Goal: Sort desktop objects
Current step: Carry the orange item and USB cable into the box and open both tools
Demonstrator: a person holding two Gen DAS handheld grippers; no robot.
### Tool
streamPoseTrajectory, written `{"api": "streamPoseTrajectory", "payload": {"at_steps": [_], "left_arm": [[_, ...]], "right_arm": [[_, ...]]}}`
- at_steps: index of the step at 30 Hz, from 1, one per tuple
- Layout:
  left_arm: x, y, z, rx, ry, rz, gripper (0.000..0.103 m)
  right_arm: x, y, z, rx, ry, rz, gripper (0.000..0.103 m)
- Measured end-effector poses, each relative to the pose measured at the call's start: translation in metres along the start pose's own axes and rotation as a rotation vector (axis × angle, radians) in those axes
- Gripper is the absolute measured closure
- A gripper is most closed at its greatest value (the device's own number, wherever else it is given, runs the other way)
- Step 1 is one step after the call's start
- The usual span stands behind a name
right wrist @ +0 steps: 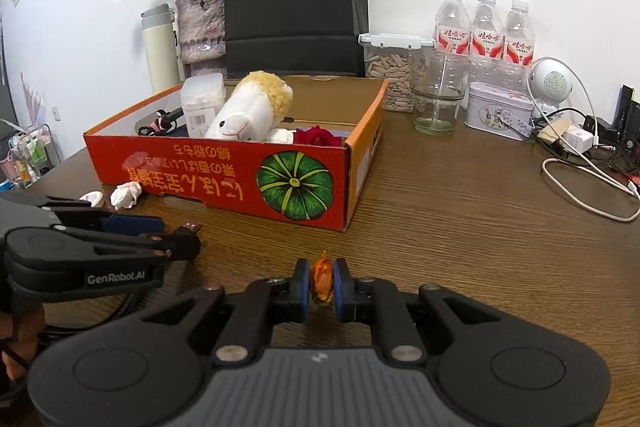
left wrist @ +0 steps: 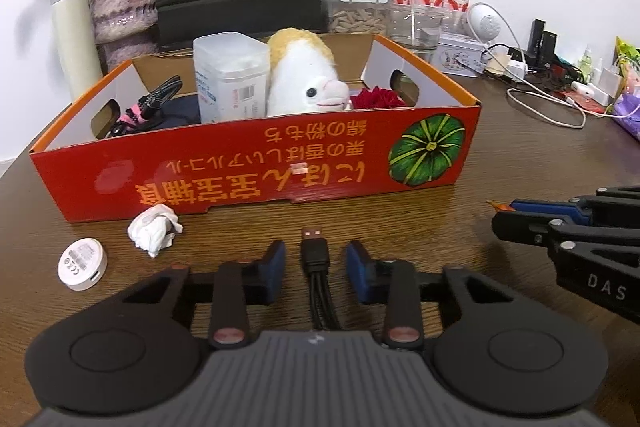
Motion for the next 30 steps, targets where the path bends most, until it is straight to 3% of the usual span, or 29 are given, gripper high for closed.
{"api": "streamPoseTrajectory", "payload": {"at_steps": [3,14,30], "left_arm": [[0.000,-0.001,0.000,0.002,-0.003,0.007,0.087],[0.007,0.001,0.000,0.049,-0.030,0.032,0.088],[0.090,0.017,-0.026,0.077,-0.251,0.078,0.088]], "right_arm": [[0.001,0.000,0.000,-0.003,-0.004,0.005,0.092],[0.007,0.006,-0.005,-0.042,-0.033,0.010,0.092],[0.033,0.036,-0.018,-0.100,-0.113,-0.006,0.092]]}}
Point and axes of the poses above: each gripper's, at about its wrist camera, not at the fingertips, and x roughly against the way its jaws point, y to its left, z to its underside, the point moved 10 cm from there along -x, roughly the way its jaws point, and after that the axes turned 8 degrees about z, right-handed, at the moved point
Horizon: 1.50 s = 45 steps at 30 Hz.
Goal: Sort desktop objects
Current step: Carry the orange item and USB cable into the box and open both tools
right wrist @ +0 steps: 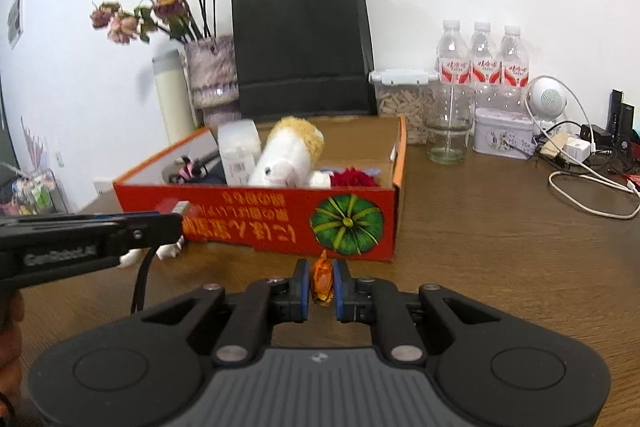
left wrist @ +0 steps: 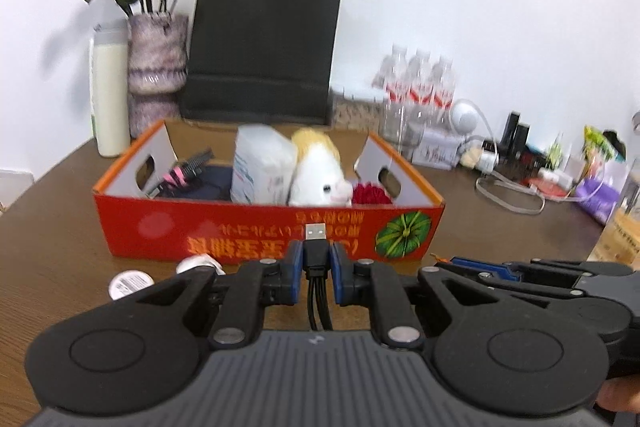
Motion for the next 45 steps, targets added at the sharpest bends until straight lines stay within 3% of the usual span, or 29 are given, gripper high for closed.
{"api": "streamPoseTrajectory", "payload": {"at_steps": [15,23,30,36,41,45], "left_arm": [[0.062,0.023,-0.058,0.017,-0.203,0.035,0.088],[0.068,0.039,-0.098,0.023,-0.302,0.045,0.088],[0.057,0.059,-0.137,0.064,-0.377,0.041,0.088],[0.033,0.078,-0.156,0.091,-0.389,0.024,0.088],[0.007,0.094,-0.167,0.097,-0.391,0.011,0.088],[-0.031,0.110,-0.157,0.116,-0.287,0.009,0.088]], "right_arm": [[0.037,0.039,-0.059,-0.031,-0.187,-0.020,0.092],[0.042,0.047,-0.103,-0.025,-0.274,0.002,0.092],[0.021,0.044,-0.135,-0.053,-0.314,0.021,0.092],[-0.012,0.038,-0.148,-0.077,-0.316,0.020,0.092],[-0.053,0.026,-0.146,-0.074,-0.258,0.031,0.092],[-0.087,0.018,-0.138,-0.049,-0.200,0.046,0.092]]}}
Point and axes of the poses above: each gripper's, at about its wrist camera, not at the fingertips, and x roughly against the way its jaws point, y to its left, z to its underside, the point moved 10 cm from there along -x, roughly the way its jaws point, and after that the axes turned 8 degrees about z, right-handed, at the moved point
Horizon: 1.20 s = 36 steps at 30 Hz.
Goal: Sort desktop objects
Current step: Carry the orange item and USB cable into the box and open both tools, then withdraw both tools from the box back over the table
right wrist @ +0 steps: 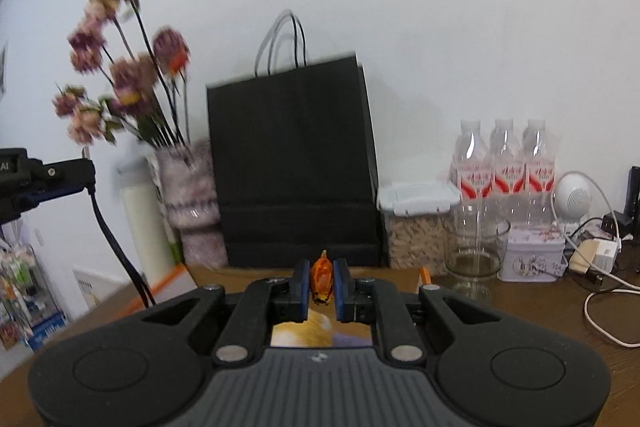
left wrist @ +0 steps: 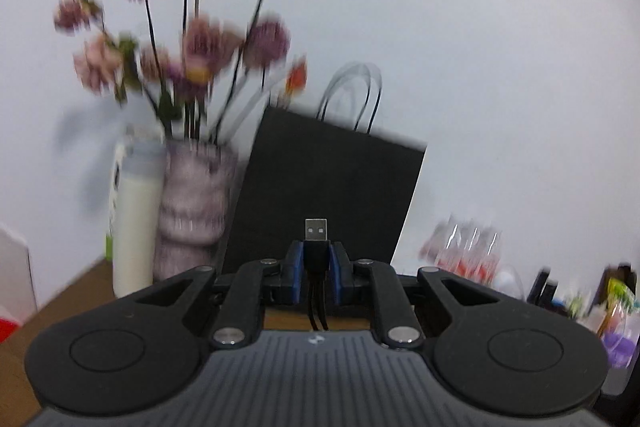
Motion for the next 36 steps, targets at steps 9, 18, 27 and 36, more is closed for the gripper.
{"api": "streamPoseTrajectory", "payload": {"at_steps": [9,18,27,36], "left_arm": [[-0.056,0.039,0.045,0.055,0.189,-0.022,0.089],[-0.078,0.051,0.085,0.054,0.306,-0.055,0.089],[-0.075,0.049,0.091,0.033,0.315,-0.082,0.048],[-0.065,0.044,0.081,-0.018,0.260,-0.117,0.000]], "right_arm": [[-0.051,-0.010,0.037,0.039,0.127,0.024,0.092],[-0.061,-0.012,0.050,0.040,0.167,0.022,0.092],[-0.061,-0.011,0.056,0.040,0.186,0.024,0.081],[-0.056,-0.025,0.047,0.001,0.149,0.074,0.016]]}}
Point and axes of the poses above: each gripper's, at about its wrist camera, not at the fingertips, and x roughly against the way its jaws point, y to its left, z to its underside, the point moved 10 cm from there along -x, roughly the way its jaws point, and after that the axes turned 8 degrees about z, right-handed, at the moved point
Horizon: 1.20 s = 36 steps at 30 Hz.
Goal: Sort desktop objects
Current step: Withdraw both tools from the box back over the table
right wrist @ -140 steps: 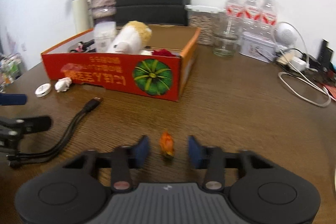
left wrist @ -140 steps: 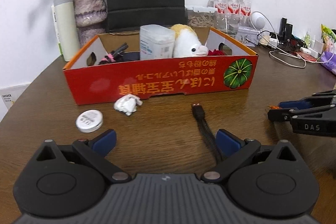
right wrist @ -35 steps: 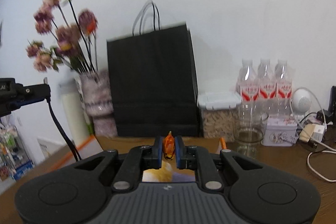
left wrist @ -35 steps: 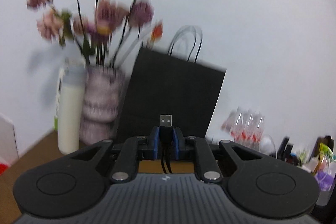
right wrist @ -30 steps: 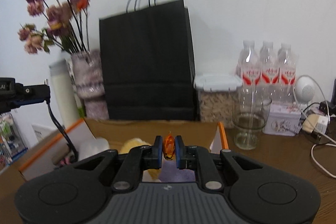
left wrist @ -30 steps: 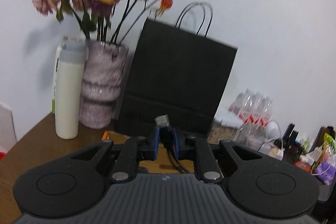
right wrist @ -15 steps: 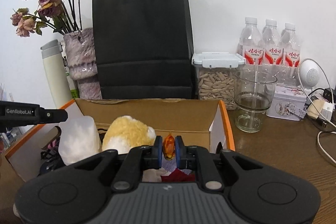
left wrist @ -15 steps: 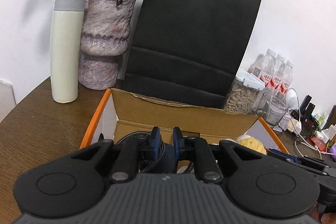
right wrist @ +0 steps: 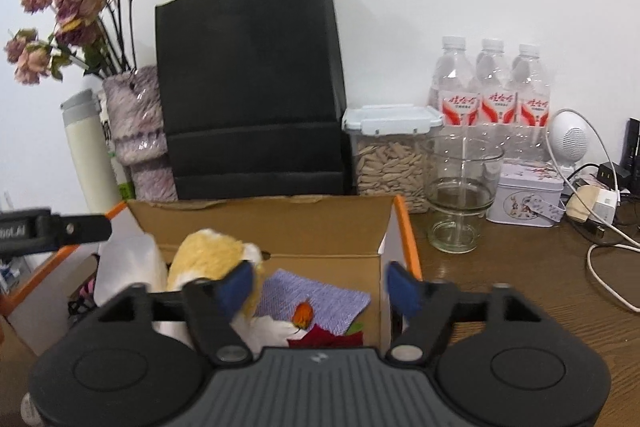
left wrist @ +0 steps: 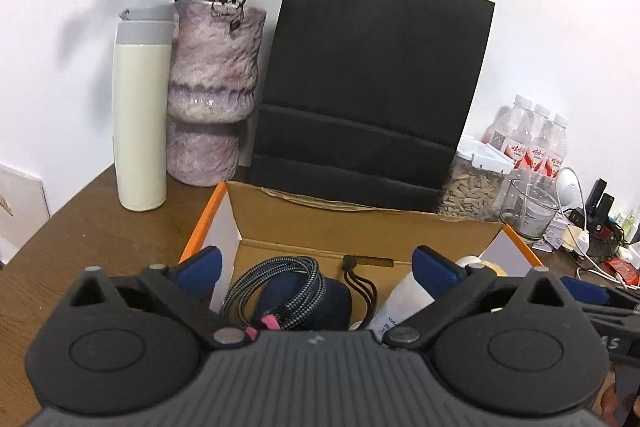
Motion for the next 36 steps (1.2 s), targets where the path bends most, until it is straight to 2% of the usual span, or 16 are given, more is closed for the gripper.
{"api": "streamPoseTrajectory", "payload": {"at_steps": [1,3,4,15,19,29,36], "left_arm": [[0.001,0.000,0.000,-0.006,-0.005,-0.005,0.000],[0.003,-0.001,0.000,-0.018,-0.013,-0.015,0.000],[0.004,-0.001,0.001,-0.023,-0.017,-0.016,0.000],[0.045,0.004,0.011,-0.072,-0.089,-0.035,0.000],[0.064,0.016,0.022,-0.071,-0.111,-0.078,0.000],[0.104,0.037,0.066,-0.084,-0.035,-0.103,0.000],[0.113,0.038,0.101,-0.114,0.082,-0.091,0.000]], "right_arm": [[0.001,-0.001,-0.001,-0.006,-0.003,-0.003,0.008],[0.003,-0.001,-0.004,-0.014,-0.016,-0.010,0.005],[0.005,0.000,-0.004,-0.013,-0.019,-0.012,0.000],[0.028,0.013,-0.002,0.030,-0.071,-0.009,0.000],[0.045,0.019,0.008,0.057,-0.083,-0.009,0.000],[0.091,0.029,0.042,0.111,-0.088,-0.004,0.000],[0.112,0.038,0.072,0.151,-0.046,0.010,0.000]]}}
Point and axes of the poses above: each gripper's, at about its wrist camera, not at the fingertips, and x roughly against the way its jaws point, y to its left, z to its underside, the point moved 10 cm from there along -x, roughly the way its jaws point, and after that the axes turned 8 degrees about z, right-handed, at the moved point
